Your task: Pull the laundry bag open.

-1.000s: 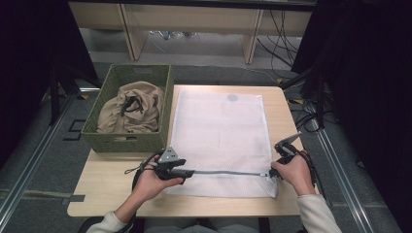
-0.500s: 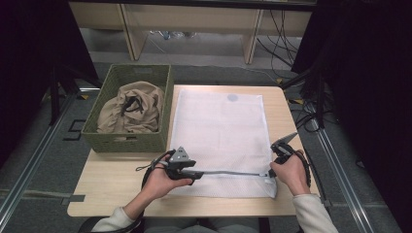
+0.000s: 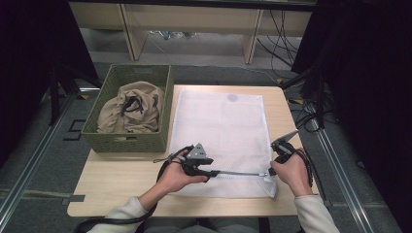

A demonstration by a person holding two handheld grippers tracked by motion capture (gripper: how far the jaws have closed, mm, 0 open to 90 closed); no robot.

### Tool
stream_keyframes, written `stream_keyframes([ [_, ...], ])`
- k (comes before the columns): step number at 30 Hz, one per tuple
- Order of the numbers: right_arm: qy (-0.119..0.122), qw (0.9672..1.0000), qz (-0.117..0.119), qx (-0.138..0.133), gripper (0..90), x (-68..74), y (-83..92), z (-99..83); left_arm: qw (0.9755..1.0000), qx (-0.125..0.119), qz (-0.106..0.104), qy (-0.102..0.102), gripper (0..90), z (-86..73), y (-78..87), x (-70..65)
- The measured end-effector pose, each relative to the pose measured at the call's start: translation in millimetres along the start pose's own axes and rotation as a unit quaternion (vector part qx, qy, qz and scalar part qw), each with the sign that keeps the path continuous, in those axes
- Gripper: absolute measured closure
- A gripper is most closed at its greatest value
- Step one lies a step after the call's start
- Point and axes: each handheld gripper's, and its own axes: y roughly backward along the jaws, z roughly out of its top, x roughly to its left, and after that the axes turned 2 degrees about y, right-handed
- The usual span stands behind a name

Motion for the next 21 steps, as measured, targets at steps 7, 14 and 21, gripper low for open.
stream_keyframes([
  [7,0.002,0.9999,-0.001,-0.013,86.3,0.3,1.2,-0.6,0.9996,0.01,-0.019,-0.018,49.3,12.4,-13.1,-6.0],
  [14,-0.027,0.9996,0.006,0.004,86.3,4.5,5.6,-0.5,0.9991,0.008,-0.028,-0.032,50.6,25.3,-28.4,-14.9],
  [21,0.011,0.9999,0.001,-0.012,86.3,-0.1,7.2,-0.1,0.9983,0.008,-0.044,-0.038,52.9,36.2,-42.8,-24.6],
])
